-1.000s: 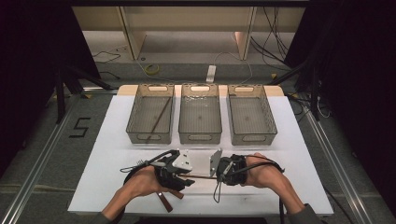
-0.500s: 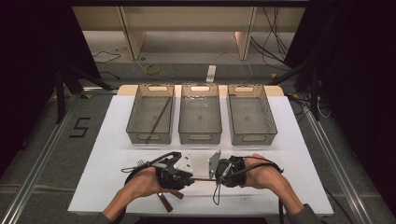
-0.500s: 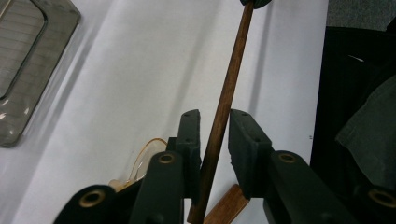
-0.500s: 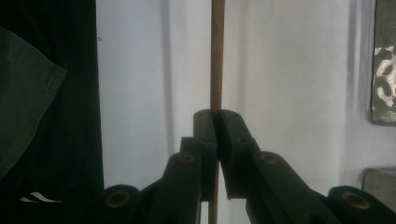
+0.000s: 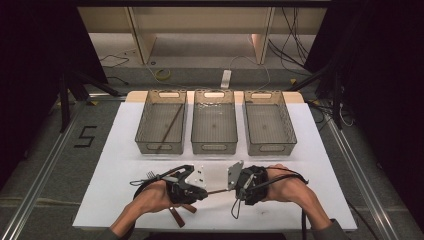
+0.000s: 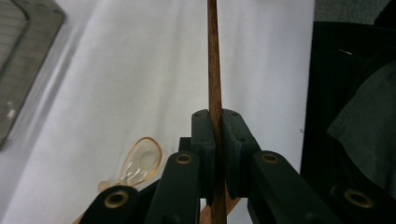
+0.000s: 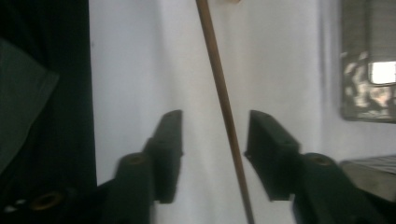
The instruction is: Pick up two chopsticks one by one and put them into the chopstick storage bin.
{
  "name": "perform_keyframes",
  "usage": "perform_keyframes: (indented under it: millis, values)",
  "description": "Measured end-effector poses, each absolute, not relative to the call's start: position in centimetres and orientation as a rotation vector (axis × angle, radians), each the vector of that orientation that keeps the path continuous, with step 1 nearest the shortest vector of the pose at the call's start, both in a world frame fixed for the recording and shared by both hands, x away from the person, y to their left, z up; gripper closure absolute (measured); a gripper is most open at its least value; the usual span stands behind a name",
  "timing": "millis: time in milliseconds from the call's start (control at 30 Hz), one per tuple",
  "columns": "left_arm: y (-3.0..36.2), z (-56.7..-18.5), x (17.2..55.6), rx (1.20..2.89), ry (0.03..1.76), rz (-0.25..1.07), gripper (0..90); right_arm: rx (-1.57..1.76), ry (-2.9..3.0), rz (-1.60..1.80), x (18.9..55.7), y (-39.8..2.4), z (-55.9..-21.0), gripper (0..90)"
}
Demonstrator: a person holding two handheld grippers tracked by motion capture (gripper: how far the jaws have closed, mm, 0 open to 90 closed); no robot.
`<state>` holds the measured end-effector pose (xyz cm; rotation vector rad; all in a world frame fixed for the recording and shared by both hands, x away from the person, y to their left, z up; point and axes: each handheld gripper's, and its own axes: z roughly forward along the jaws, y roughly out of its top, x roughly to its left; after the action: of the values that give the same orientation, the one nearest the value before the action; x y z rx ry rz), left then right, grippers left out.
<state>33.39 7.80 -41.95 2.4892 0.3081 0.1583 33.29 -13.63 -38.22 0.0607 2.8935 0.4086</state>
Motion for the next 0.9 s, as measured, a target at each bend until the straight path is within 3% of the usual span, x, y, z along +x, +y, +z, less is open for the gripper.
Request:
perform_keyframes:
  millis: [267,900]
  values:
    - [9.0,-41.3,34.3,2.438,0.469,0.236,83.8,0.316,2.767,0.708,33.3,-15.6,-37.7,38.0]
    - [12.7,-39.6,36.0,2.227,0.788,0.355,83.8,0.816,2.388,1.198,31.9,-20.5,-40.8,32.6]
